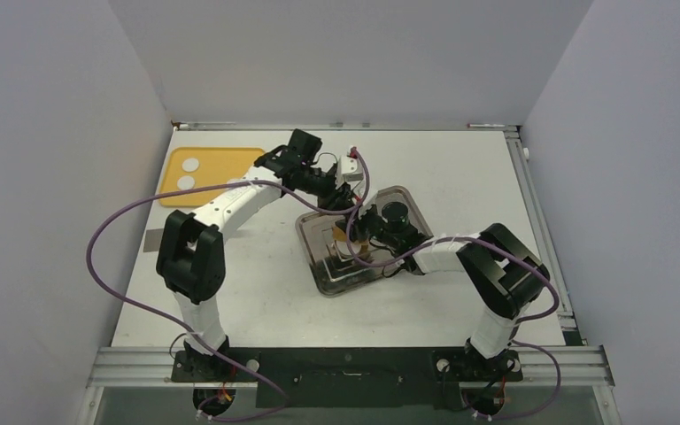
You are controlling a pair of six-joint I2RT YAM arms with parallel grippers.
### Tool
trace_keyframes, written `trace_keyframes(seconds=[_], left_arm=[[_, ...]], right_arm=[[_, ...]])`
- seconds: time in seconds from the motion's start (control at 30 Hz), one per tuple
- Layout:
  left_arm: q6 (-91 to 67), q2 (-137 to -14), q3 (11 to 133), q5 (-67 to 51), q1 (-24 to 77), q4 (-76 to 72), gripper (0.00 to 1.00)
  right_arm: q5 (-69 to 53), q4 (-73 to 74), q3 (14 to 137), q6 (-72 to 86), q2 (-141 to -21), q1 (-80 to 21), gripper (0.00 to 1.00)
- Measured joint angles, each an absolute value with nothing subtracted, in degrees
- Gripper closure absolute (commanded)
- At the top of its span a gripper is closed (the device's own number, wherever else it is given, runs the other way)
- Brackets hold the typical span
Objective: Roll out the dumpling wrappers from the dough
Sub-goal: Flatten out the dough on the work surface.
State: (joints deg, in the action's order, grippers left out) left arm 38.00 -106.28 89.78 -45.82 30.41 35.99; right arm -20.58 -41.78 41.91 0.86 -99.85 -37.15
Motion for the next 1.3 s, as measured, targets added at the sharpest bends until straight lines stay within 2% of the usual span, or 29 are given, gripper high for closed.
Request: trace_keyframes(seconds=[0.43,0.77,0.93,1.13,1.3], left_arm=[[40.7,-103.8,83.0,-50.7,33.0,30.4,1.0],[37.3,-103.1,78.1,-55.3,32.5,30.0,1.0],[36.7,-103.0,78.3,-55.3,32.5,30.4,1.0],[37.1,-102.6,81.8,-51.4,32.5,37.6,1.0],[36.3,-102.4,88.5,-47.2,30.8,42.7,1.0]], right_arm=[[-15.6,-68.2,28.6,8.2,-102.6,-39.8,0.92],[-16.8,-77.2,23.4,15.7,-105.3,-42.3,0.92],[-16.9,-73.2,24.1,16.0,-103.3,-42.4,0.92],[-18.5,-52.0,30.5,12.4,-96.4,-42.9,0.92],[-19.4,-40.4,39.4,7.6,-95.4,-41.6,0.92]])
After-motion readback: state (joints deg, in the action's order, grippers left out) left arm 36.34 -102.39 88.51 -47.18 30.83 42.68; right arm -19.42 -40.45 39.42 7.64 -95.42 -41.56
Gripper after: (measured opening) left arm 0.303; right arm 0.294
